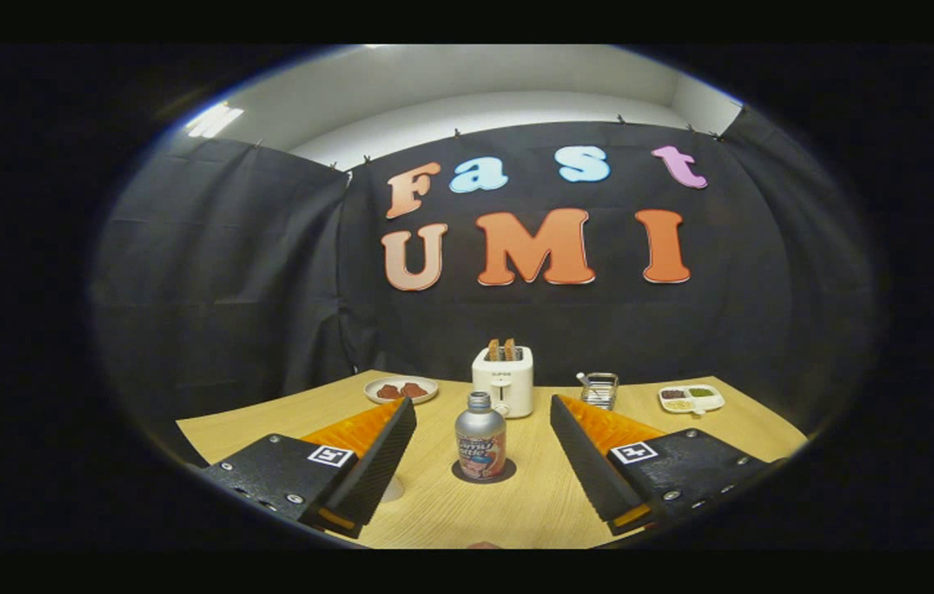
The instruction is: Take the bottle from table, then pour the juice into the cup, finally place the bottle on the coaster
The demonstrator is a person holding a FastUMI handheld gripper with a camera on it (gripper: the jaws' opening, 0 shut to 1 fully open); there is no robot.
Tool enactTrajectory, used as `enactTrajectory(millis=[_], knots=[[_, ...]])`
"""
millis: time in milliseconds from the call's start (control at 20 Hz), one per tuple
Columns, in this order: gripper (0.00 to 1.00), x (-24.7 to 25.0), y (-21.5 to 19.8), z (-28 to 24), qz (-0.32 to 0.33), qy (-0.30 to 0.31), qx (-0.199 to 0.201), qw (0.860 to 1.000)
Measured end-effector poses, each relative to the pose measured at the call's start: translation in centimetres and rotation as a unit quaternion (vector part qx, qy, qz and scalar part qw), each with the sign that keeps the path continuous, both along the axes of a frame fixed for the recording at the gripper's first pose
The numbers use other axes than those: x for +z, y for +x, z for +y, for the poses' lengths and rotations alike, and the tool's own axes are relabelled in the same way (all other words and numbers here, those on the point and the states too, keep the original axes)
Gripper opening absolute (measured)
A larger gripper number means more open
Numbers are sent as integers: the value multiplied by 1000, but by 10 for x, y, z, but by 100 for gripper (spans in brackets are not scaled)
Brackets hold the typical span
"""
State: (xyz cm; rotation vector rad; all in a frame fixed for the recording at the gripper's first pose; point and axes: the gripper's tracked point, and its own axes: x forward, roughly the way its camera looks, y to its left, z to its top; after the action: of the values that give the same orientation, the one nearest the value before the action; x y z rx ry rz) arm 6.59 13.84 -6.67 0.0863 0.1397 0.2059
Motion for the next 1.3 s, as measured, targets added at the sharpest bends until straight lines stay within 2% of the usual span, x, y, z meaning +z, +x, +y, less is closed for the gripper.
enactTrajectory(millis=[300, 500, 650, 1300], knots=[[97, 29, -42, -35, -28, -11, -22, 999], [97, 31, -62, -57, -35, -25, -43, 998], [97, 25, -76, -60, -29, -38, -41, 998], [97, 45, -98, -92, -30, -48, -57, 997]])
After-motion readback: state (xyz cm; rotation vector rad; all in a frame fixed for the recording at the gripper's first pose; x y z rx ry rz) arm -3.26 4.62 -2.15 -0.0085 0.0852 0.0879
